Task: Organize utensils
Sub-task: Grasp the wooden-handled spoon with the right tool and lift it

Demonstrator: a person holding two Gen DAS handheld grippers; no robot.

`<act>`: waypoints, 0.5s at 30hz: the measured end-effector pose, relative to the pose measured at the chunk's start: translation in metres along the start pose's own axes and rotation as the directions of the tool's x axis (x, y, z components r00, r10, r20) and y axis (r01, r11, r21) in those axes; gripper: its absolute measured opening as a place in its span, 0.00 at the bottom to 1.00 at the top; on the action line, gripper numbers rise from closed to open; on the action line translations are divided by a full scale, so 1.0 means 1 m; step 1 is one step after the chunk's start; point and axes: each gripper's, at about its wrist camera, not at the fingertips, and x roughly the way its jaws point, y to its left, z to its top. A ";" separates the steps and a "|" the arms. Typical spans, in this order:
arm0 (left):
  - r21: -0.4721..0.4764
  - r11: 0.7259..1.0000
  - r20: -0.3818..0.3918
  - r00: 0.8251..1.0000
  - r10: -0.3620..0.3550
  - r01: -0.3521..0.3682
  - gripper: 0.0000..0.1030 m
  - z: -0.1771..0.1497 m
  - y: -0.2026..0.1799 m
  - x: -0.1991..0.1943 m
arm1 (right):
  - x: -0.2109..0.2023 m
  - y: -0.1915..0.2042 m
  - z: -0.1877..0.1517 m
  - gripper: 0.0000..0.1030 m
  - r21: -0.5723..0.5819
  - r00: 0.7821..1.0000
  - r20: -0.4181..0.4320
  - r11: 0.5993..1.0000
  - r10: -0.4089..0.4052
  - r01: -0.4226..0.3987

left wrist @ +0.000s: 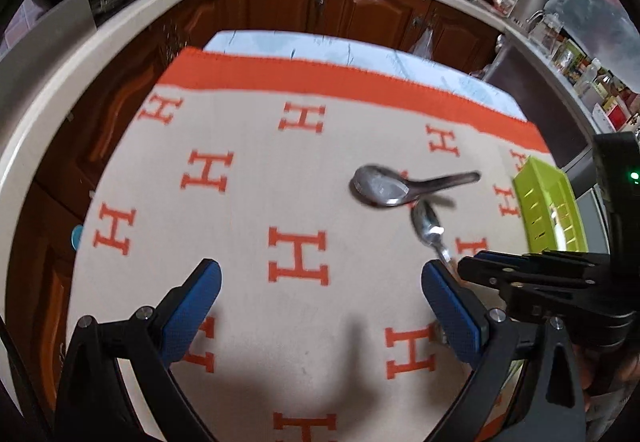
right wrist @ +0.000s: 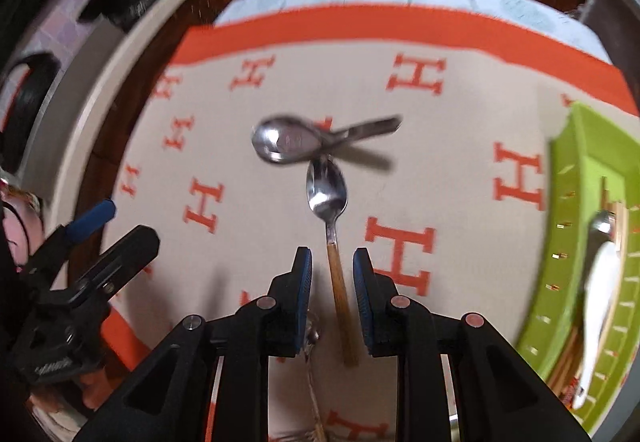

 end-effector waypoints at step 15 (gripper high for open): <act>-0.026 1.000 -0.065 0.998 -0.009 0.008 0.96 -0.014 0.006 0.025 | 0.039 0.020 -0.004 0.06 -0.115 0.982 0.048 0.975 -0.185 0.189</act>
